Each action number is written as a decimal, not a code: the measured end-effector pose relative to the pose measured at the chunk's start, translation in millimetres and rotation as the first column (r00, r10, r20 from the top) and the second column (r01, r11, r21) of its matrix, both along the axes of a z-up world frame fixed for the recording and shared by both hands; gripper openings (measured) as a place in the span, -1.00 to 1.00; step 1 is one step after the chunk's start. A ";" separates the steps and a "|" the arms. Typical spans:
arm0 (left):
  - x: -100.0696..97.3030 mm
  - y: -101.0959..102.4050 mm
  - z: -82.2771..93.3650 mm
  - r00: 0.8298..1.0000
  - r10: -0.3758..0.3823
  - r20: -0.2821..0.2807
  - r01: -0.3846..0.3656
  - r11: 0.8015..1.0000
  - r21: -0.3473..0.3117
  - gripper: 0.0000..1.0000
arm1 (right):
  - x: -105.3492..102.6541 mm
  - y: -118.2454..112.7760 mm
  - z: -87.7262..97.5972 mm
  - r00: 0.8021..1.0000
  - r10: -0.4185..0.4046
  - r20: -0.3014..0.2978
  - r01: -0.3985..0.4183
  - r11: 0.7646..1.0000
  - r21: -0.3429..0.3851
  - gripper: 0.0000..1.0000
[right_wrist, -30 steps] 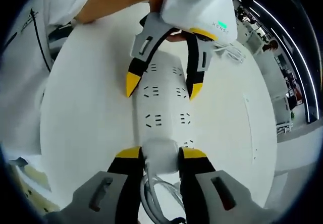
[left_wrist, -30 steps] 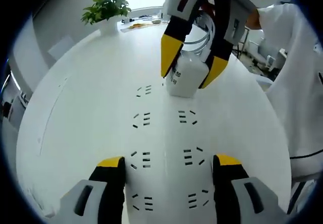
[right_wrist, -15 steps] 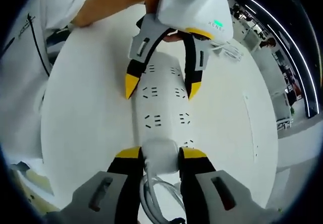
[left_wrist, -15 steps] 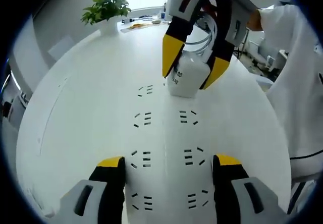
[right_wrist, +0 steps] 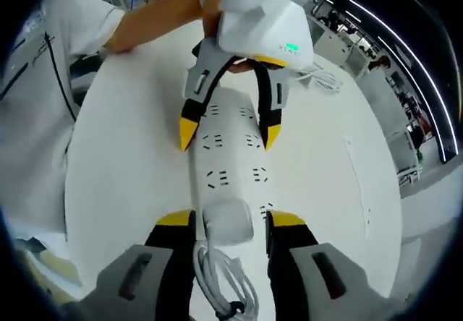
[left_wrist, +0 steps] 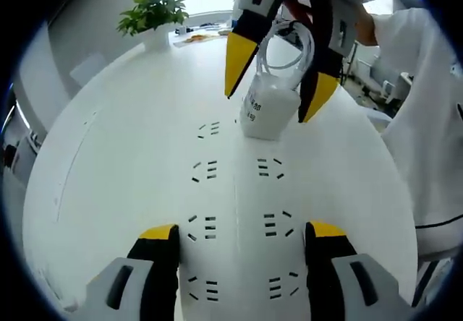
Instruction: Straighten the power strip on the desk, plug the charger into it
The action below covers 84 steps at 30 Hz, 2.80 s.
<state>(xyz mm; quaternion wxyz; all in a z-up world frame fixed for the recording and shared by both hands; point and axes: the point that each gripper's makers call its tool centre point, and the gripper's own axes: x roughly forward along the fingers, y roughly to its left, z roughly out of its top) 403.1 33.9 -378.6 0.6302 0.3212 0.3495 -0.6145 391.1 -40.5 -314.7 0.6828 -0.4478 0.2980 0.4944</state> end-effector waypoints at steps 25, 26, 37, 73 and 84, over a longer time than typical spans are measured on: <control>2.2 -1.4 2.6 1.000 0.001 0.000 -0.001 1.000 -0.006 0.44 | -26.0 -24.2 25.6 0.992 -0.127 -0.019 0.127 0.955 0.268 0.10; 2.3 -1.5 2.6 1.000 0.001 0.000 -0.001 1.000 -0.006 0.44 | -26.8 -24.6 25.7 0.991 -0.135 -0.022 0.135 0.950 0.281 0.10; 0.9 -1.3 1.5 1.000 -0.001 0.000 0.001 1.000 -0.010 0.44 | -31.1 -32.2 20.4 0.971 -0.226 -0.082 0.240 0.904 0.354 0.34; 0.7 -24.3 16.1 0.989 0.144 -0.041 -0.149 0.976 -0.160 0.93 | -35.4 -65.1 32.3 0.870 -0.444 -0.213 0.478 0.657 0.583 0.95; 4.4 -1.1 39.6 0.931 0.365 0.016 -0.351 0.905 -0.239 0.93 | -34.5 -64.1 22.8 0.882 -0.433 -0.185 0.454 0.679 0.577 0.95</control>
